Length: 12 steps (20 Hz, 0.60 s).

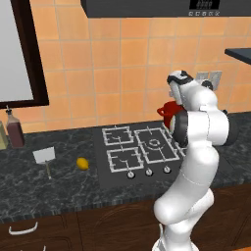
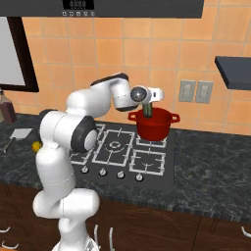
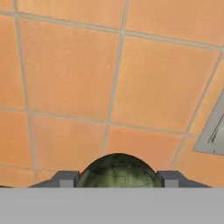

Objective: Put the cucumber and lemon in the pot. Retrieve the spatula and lightly stir the vegetables in the pot.

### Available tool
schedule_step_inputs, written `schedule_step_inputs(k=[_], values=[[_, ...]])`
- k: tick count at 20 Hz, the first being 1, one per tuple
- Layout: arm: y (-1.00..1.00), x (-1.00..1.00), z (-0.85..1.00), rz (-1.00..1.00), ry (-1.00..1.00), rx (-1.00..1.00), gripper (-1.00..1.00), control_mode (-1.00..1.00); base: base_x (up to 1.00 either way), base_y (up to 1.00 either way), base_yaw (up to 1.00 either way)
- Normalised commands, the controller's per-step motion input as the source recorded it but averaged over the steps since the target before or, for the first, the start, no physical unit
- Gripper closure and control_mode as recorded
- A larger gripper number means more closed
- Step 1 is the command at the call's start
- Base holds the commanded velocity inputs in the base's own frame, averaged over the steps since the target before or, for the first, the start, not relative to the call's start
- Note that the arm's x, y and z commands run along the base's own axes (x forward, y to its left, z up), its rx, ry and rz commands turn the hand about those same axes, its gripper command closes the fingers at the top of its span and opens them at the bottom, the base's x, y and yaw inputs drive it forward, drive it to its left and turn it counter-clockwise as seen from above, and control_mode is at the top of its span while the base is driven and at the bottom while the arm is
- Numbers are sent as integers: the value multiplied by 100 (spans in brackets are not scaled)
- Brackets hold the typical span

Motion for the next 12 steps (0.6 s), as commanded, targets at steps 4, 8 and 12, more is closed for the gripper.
schedule_step_inputs(k=[4,8,12], values=[[0,66,-15,0,0,4,100,-100,0,0,0],[0,55,-19,0,0,1,100,-100,0,0,0],[-10,57,-8,0,0,0,100,-100,0,0,0]])
